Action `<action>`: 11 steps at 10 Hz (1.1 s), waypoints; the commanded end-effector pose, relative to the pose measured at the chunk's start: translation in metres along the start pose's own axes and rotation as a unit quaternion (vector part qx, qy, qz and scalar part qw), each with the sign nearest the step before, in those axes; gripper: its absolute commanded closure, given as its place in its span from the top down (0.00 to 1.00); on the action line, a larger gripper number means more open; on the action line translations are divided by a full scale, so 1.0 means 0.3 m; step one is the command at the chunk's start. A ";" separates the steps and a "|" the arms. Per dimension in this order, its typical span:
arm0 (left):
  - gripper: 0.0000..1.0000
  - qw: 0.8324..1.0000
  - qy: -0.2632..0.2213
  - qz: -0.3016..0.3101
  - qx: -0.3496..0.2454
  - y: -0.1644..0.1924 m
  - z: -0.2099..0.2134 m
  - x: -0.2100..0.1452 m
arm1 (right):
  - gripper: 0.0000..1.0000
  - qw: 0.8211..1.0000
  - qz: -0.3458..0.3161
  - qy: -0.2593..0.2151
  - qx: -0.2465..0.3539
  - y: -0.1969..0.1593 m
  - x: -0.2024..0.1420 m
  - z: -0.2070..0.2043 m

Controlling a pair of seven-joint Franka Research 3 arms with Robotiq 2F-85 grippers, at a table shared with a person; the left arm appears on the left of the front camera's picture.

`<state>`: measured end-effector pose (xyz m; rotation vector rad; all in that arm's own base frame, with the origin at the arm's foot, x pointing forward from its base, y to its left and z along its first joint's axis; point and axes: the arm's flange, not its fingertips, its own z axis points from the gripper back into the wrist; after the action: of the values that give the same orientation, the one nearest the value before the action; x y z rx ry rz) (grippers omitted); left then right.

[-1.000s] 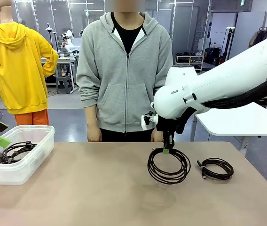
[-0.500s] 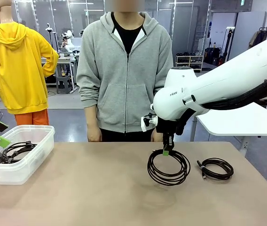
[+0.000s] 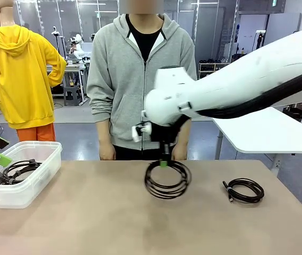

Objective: Organize and store the cables.
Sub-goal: Place the USB Extension Cable into the Organizing box.

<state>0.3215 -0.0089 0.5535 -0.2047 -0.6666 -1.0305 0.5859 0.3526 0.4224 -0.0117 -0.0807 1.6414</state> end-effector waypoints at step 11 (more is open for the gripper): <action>0.94 1.000 0.008 0.006 -0.002 0.002 0.010 0.016 | 0.62 0.997 -0.017 0.002 0.070 -0.024 0.474 -0.240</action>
<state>0.3216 -0.0089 0.5536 -0.2055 -0.6666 -1.0298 0.5783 0.4910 0.3527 0.0956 0.0327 1.6355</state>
